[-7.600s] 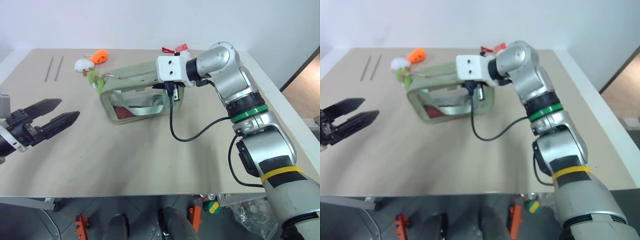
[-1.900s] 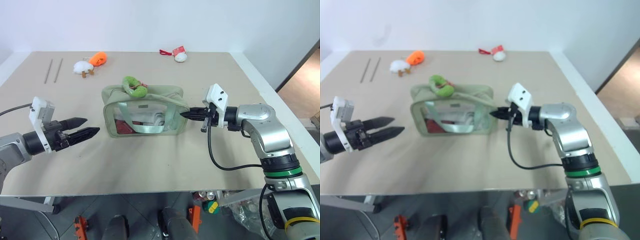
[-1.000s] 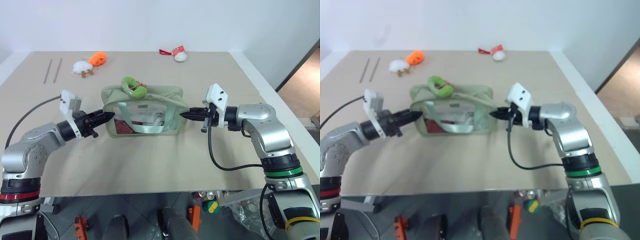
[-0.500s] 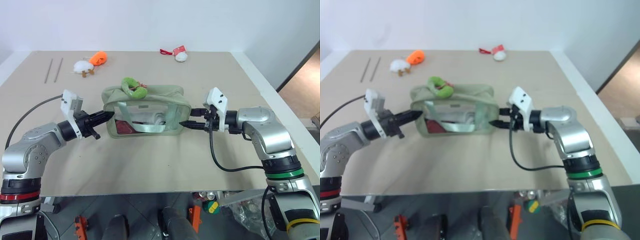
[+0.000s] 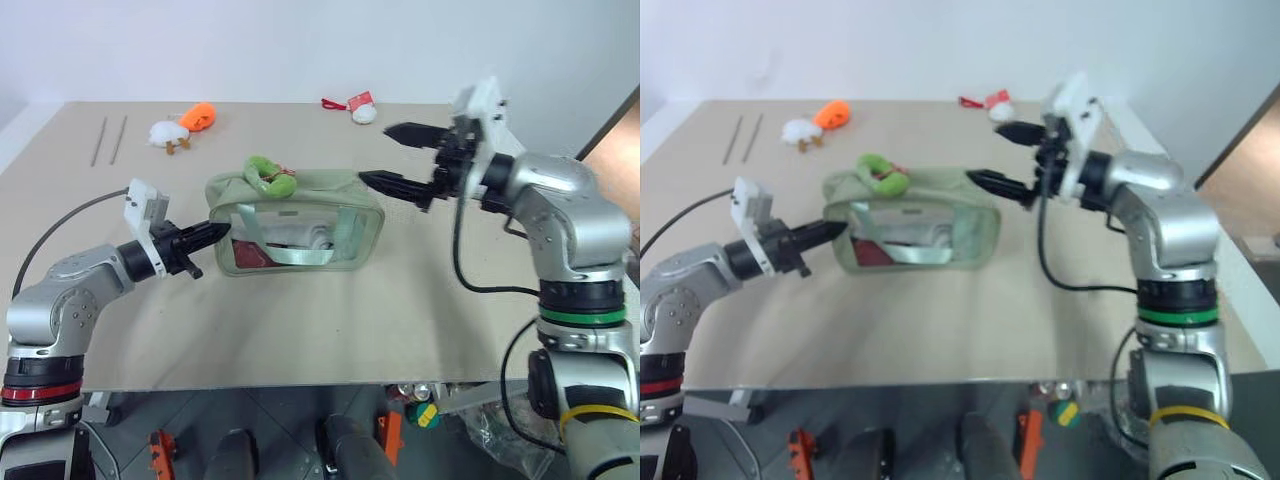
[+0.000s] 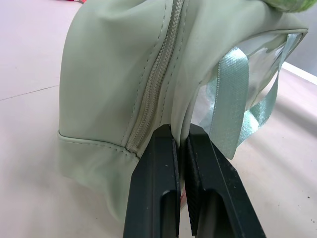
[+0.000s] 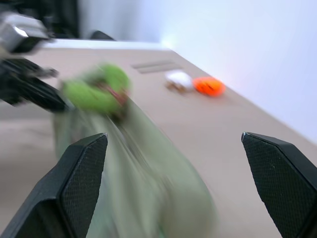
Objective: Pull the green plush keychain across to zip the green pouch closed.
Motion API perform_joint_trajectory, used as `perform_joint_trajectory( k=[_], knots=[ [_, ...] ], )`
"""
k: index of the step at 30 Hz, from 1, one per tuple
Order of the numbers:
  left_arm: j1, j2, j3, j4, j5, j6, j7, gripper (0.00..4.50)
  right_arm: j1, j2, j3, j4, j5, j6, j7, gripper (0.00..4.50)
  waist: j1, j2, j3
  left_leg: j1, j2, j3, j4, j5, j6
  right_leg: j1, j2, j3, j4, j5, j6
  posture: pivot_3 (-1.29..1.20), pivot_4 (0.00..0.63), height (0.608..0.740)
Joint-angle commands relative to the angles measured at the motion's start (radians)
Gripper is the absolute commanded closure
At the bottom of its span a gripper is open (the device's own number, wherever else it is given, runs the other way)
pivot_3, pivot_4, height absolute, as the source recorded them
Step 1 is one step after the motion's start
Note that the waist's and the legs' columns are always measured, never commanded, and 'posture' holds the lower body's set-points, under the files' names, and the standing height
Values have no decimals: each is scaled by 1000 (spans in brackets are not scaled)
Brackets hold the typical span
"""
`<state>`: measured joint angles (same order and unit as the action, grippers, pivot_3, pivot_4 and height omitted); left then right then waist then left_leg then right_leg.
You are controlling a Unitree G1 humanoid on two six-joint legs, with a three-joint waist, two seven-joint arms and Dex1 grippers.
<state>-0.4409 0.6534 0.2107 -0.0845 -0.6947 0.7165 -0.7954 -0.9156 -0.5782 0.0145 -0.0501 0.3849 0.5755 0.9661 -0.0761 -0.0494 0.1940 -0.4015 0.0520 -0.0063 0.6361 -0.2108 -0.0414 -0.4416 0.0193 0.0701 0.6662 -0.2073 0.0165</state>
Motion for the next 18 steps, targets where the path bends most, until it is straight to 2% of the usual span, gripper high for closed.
perform_joint_trajectory(
  k=[1, 12, 18],
  knots=[
    [-26, -2, 9, -1, 0, -13, -5, 4500, -54, 32, 92, -63, -51, -48, -8, 18, 1, 0, 0, -1, 0, 0, 0, 0, 0, 0, 0, 0, 0, 0, 0, 0, 150, 740],
    [-32, -5, 8, -1, -2, -15, -5, 4500, -126, 122, 208, 28, -139, -181, 20, 18, 4, 0, 0, -3, -2, 0, 0, 0, 0, -1, -3, -1, -1, -1, 2, 0, 150, 740],
    [-34, -5, 8, -6, -5, -11, -4, 4500, -146, 166, 278, 133, -254, -267, -11, 18, 4, 0, 0, -3, -2, 0, 1, 0, 0, -1, -4, -2, -1, -1, 2, 0, 150, 740]
  ],
)
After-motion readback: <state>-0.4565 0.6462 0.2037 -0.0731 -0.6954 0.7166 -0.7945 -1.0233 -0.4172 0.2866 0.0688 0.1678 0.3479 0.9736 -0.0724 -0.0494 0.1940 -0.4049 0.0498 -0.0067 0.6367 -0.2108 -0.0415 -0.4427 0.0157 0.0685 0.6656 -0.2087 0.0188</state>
